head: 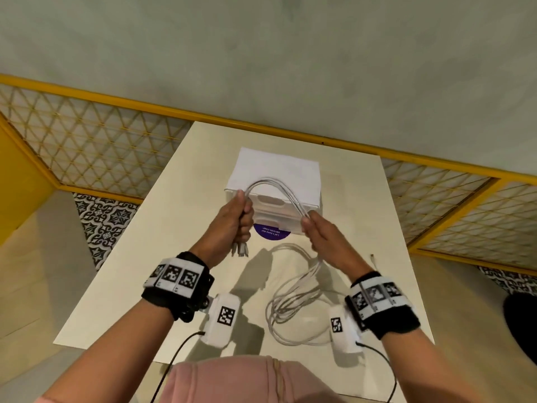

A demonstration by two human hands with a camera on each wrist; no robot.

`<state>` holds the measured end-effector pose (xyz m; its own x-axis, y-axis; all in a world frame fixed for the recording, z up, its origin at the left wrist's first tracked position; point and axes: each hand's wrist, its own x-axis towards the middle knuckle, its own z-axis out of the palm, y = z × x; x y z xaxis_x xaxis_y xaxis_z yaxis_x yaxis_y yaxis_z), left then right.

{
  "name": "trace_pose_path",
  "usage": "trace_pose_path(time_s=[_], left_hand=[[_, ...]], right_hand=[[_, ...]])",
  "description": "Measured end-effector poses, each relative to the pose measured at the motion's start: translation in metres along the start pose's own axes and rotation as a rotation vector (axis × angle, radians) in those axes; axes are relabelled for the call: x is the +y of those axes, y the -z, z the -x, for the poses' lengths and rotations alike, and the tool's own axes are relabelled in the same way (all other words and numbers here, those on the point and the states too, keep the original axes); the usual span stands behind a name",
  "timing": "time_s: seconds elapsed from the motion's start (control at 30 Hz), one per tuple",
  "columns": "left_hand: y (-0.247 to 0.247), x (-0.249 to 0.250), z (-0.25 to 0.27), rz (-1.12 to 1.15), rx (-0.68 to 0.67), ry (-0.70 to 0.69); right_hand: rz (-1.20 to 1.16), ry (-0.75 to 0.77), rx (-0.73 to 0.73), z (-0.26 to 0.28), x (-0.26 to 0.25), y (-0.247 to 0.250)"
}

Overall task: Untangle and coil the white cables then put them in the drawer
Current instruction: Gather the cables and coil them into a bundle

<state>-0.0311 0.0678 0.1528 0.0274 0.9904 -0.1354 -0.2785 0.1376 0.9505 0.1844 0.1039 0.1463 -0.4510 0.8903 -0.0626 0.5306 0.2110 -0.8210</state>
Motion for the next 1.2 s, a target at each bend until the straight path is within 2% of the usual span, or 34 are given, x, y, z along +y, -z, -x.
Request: trace_pose_path(time_s=[0.13, 0.3, 0.47, 0.57, 0.67, 0.83, 0.93, 1.03, 1.13, 1.2], left_hand=[[-0.02, -0.015, 0.004, -0.031, -0.042, -0.015], [-0.027, -0.02, 0.003, -0.097, 0.059, -0.08], [-0.031, -0.02, 0.001, -0.139, 0.133, -0.049], [-0.03, -0.022, 0.001, -0.174, 0.075, -0.021], [-0.03, -0.022, 0.002, -0.109, -0.023, 0.063], [-0.032, -0.02, 0.002, 0.078, -0.12, 0.138], [-0.027, -0.017, -0.007, 0.232, 0.032, 0.118], [-0.012, -0.002, -0.018, 0.373, 0.167, 0.016], [0.002, 0.017, -0.022, 0.51, 0.231, -0.084], [0.004, 0.027, -0.023, 0.54, 0.214, -0.109]], right_hand=[[-0.085, -0.015, 0.024, -0.002, -0.02, -0.03], [-0.168, -0.068, -0.1, 0.003, -0.037, -0.041], [-0.161, -0.059, -0.159, 0.006, -0.037, -0.051], [-0.082, -0.049, -0.182, 0.005, -0.035, -0.05], [-0.02, -0.045, -0.22, 0.004, -0.035, -0.046], [-0.104, -0.087, -0.26, 0.003, -0.039, -0.043], [-0.195, -0.104, -0.317, 0.007, -0.039, -0.042], [-0.183, -0.094, -0.432, 0.017, -0.029, -0.046], [-0.226, -0.105, -0.557, 0.025, -0.025, -0.055], [-0.26, -0.104, -0.595, 0.027, -0.028, -0.059]])
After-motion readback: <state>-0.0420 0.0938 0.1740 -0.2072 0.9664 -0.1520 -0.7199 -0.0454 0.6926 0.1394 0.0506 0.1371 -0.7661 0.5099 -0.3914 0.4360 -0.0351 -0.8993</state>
